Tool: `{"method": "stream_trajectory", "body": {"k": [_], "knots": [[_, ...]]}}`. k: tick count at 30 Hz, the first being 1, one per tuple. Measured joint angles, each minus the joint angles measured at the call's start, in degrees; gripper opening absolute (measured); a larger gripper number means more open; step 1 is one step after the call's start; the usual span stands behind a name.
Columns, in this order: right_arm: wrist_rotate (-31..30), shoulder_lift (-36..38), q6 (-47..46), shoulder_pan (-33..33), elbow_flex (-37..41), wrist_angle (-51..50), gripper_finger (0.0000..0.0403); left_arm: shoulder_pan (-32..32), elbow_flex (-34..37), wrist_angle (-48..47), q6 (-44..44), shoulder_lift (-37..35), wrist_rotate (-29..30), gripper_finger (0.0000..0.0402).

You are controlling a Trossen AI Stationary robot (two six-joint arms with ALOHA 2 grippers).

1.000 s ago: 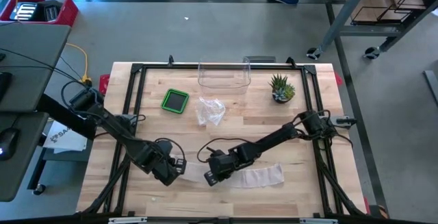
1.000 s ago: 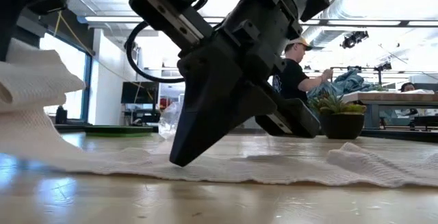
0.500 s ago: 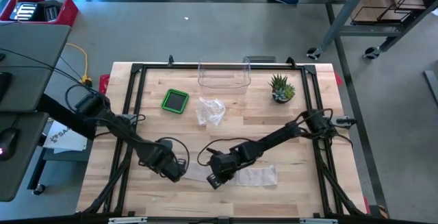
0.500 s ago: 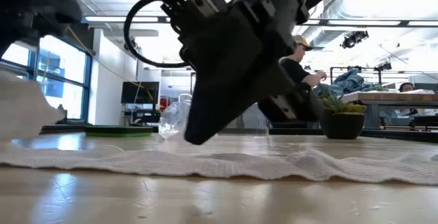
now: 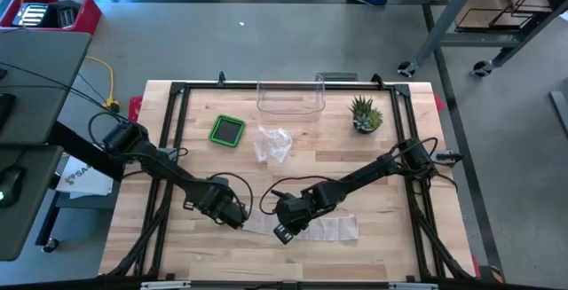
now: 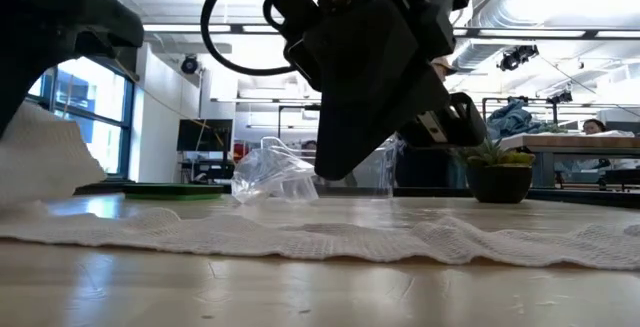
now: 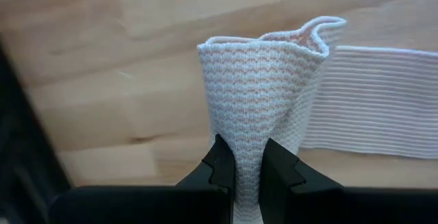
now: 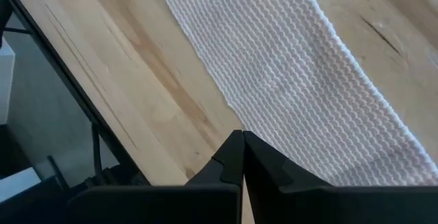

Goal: Roll bandage
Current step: Roll the bandage

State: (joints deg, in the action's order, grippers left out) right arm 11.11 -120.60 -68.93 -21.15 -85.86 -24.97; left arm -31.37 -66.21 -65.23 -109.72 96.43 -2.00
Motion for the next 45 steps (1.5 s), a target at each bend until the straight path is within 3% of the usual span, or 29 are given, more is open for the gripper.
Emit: {"method": "stream_trajectory", "body": {"k": [11,20,28,34,45], "knots": [[-0.11,0.00,1.81,-0.02,0.00,-0.09,0.0000,0.32,-8.99,-17.25,9.46,6.07,-1.60,0.0023],[-0.11,0.00,1.64,0.15,0.00,5.92,0.0000,0.69,-5.76,-16.31,6.10,6.27,2.78,0.0023],[-0.06,0.00,-0.22,0.22,0.00,7.42,0.0000,1.84,-4.82,-17.05,8.88,8.06,-0.16,0.0024],[0.18,-0.01,-0.16,-0.33,0.00,7.47,0.0000,1.98,-6.54,-11.30,9.23,8.04,4.04,0.0065],[1.21,-0.04,1.92,-0.33,0.00,7.48,0.0000,3.73,-6.54,-2.84,7.97,7.98,5.25,0.0125]]}}
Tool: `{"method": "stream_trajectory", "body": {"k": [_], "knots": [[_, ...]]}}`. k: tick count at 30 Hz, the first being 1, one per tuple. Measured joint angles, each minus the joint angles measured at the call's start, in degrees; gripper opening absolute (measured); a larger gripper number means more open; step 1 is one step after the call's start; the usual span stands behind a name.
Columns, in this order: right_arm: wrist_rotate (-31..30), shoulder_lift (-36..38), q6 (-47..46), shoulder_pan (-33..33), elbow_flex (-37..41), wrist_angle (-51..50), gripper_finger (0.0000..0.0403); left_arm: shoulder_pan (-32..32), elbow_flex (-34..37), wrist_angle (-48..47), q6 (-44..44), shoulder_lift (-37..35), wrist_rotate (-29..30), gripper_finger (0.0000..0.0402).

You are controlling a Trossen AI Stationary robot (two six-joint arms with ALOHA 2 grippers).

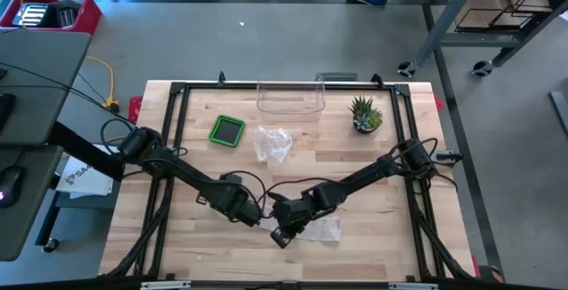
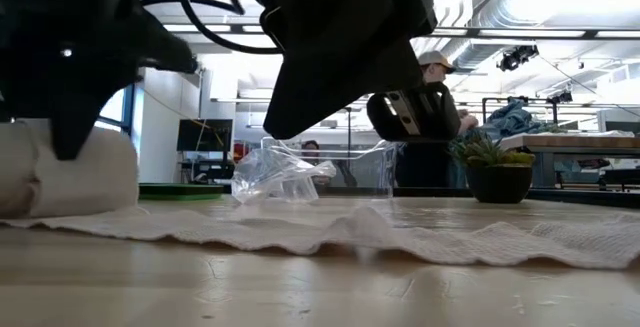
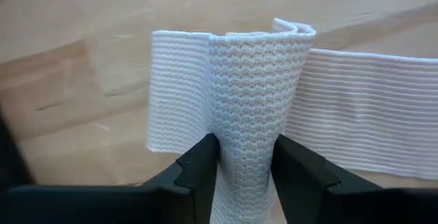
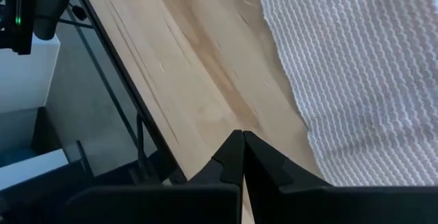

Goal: Roll bandage
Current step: Roll the bandage

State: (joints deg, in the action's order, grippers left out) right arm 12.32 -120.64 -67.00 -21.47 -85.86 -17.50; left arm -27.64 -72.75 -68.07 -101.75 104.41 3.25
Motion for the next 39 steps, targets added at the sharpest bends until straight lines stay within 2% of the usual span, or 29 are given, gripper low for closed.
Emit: {"method": "stream_trajectory", "body": {"k": [4,9,15,19,23,26,30,34,36,39], "knots": [[0.15,0.00,0.15,-0.02,0.00,0.00,0.0000,-0.01,0.00,4.46,0.09,-0.01,0.31,0.0141],[0.15,0.00,0.46,0.04,0.00,0.00,0.0000,-0.02,0.00,10.79,4.25,-0.01,0.48,0.0159],[0.10,0.00,1.09,0.07,0.00,-0.12,0.0000,0.31,0.04,10.23,2.84,-2.10,2.33,0.0181],[0.02,0.00,2.10,0.07,-0.03,-1.05,0.0000,-0.99,0.02,5.90,1.50,-9.17,8.98,0.0189],[-0.58,0.00,2.81,0.07,-0.10,-5.72,0.0000,-3.03,1.11,-6.38,-0.39,-16.49,13.78,0.0190],[-0.91,-0.02,3.99,0.01,0.50,-8.53,0.0000,-2.27,6.51,-8.25,0.32,-21.23,11.62,0.0187],[-1.72,1.13,5.08,-0.69,0.55,-14.63,0.0000,-0.47,15.94,-0.09,2.90,-27.22,5.10,0.0181],[-4.11,3.47,3.66,-2.00,0.52,-17.76,0.0000,0.84,24.34,5.13,2.23,-33.85,4.98,0.0179],[-4.76,3.63,1.39,-2.72,0.52,-18.33,0.0000,2.57,29.38,11.12,4.03,-37.38,5.19,0.0179],[-4.86,3.58,-2.03,-3.34,0.57,-17.95,0.0000,5.97,36.44,19.83,6.67,-40.72,1.78,0.0179]]}}
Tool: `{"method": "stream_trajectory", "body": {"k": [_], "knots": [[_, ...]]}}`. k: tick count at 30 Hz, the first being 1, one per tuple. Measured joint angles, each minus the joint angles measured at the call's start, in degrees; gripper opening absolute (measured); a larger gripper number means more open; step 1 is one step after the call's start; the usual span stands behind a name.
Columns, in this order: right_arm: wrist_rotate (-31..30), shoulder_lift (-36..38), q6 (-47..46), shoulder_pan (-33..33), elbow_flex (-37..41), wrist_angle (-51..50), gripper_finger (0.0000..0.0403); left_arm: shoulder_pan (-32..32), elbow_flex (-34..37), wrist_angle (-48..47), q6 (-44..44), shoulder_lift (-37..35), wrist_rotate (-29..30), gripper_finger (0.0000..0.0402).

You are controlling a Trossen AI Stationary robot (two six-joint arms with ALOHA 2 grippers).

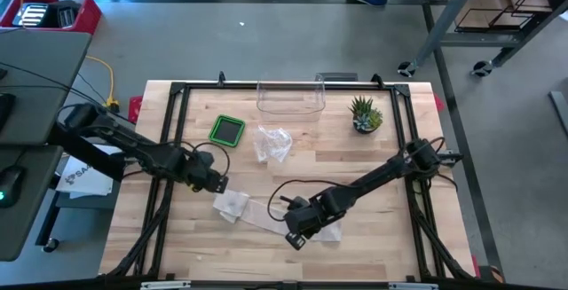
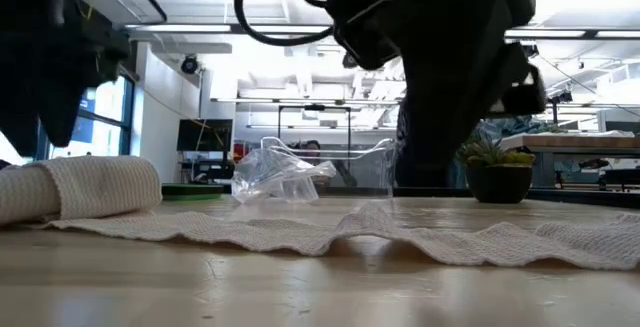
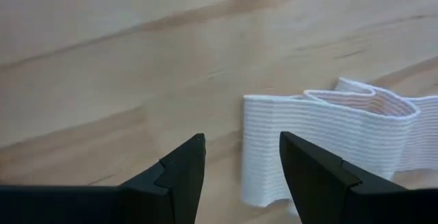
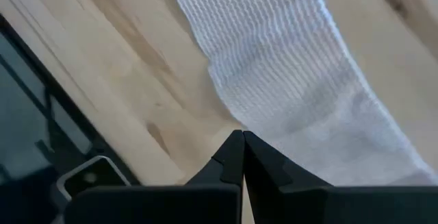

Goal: Roll bandage
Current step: Roll the bandage

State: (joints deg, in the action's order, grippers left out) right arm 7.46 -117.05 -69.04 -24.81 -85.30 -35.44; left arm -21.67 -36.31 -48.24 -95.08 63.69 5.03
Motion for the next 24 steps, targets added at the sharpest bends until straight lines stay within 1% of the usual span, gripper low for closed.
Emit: {"method": "stream_trajectory", "body": {"k": [1,3,6,9,11,13,14,15,18,20,22,24], "knots": [[-0.07,0.00,-1.34,-0.29,0.00,0.36,0.0000,0.92,1.53,2.68,0.66,-0.44,-0.87,0.0179],[-0.50,0.00,-3.70,-0.75,0.00,0.33,0.0000,2.56,3.00,6.12,1.58,-0.83,-0.61,0.0179],[-0.83,0.08,-7.31,-1.50,0.00,0.27,0.0000,4.67,2.23,8.22,4.97,-0.96,3.21,0.0174],[-1.02,0.15,-10.69,-2.43,0.00,0.31,0.0000,7.91,2.05,8.17,9.38,-0.47,4.25,0.0145],[-1.53,0.15,-13.30,-3.12,0.00,0.27,0.0000,10.72,2.05,9.70,14.82,0.52,2.27,0.0104],[-2.28,0.15,-15.80,-3.84,0.00,0.46,0.0000,13.57,2.05,11.94,20.83,2.33,-1.05,0.0042],[-2.47,0.15,-16.72,-4.18,0.00,0.68,0.0000,14.82,2.05,13.90,23.09,3.33,-2.78,0.0022],[-2.45,0.15,-17.76,-4.48,0.00,1.05,0.0000,15.86,2.05,16.15,24.77,4.44,-3.77,0.0013],[-2.65,0.17,-21.79,-5.71,0.00,1.65,0.0000,18.08,1.28,22.32,28.91,8.57,-6.20,0.0004],[-3.63,0.17,-25.41,-6.77,0.24,2.78,0.0000,18.93,-0.64,22.85,31.82,11.90,-6.51,0.0002],[-4.92,0.54,-29.93,-8.09,1.80,7.27,0.0000,19.50,-2.85,23.00,35.63,14.98,-7.73,0.0001],[-7.66,1.52,-35.72,-9.87,5.22,14.82,0.0000,19.58,-4.95,22.53,39.90,18.05,-10.06,0.0001]]}}
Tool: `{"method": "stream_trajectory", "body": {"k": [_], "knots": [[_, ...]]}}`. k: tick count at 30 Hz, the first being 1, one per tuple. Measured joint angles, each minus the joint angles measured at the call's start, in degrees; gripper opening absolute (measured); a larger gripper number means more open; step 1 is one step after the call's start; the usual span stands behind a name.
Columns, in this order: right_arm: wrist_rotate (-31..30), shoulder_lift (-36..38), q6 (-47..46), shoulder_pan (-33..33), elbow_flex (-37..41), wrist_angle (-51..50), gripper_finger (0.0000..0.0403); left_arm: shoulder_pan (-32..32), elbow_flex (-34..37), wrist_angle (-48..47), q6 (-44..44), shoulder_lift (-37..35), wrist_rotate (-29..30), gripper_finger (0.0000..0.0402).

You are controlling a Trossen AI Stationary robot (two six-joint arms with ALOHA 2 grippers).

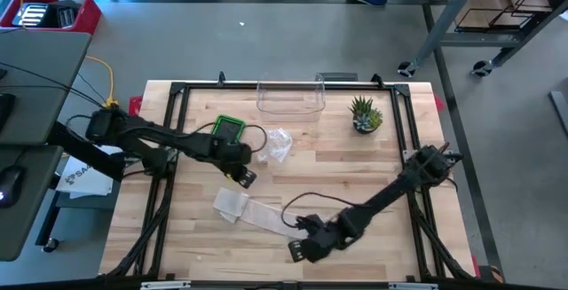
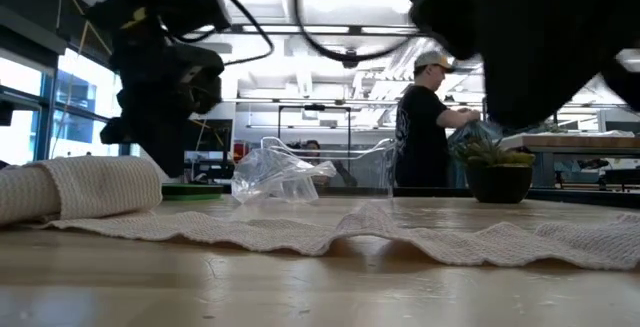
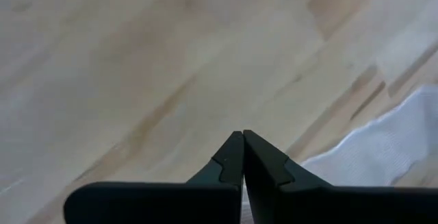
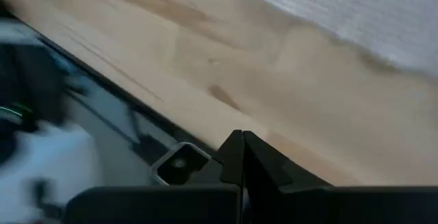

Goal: Roll bandage
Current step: Roll the bandage

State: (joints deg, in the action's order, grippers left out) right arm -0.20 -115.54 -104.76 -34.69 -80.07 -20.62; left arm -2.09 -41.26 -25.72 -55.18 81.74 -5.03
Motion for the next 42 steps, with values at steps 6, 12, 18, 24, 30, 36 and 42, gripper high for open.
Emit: {"method": "stream_trajectory", "body": {"k": [6,12,18,24,30,36,42], "knots": [[-10.44,6.83,-18.54,-7.51,13.08,6.58,0.0000,-1.08,-3.28,-3.63,1.41,3.46,-1.93,0.0000],[-13.01,16.68,-17.98,-8.73,20.77,0.09,0.0000,-3.51,-3.36,-3.92,-0.65,3.82,-1.33,0.0000],[-15.54,23.54,-11.54,-5.60,25.50,-0.08,0.0000,-6.30,-3.34,-2.95,-3.64,6.84,0.43,0.0000],[-15.89,25.87,-3.84,-2.60,25.68,-0.62,0.0000,-9.56,-3.32,-3.21,-7.67,7.52,-1.52,0.0000],[-15.84,26.02,-0.15,-1.28,25.68,-0.79,0.0000,-16.03,-3.32,-6.00,-14.80,7.52,-2.20,0.0000],[-15.99,26.02,0.74,-0.98,25.68,-0.97,0.0000,-21.81,-3.32,-5.91,-24.55,7.35,-1.96,0.0000],[-16.78,26.00,2.09,0.27,25.68,-0.98,0.0000,-20.56,-3.32,-12.70,-28.23,1.58,5.75,0.0000]]}}
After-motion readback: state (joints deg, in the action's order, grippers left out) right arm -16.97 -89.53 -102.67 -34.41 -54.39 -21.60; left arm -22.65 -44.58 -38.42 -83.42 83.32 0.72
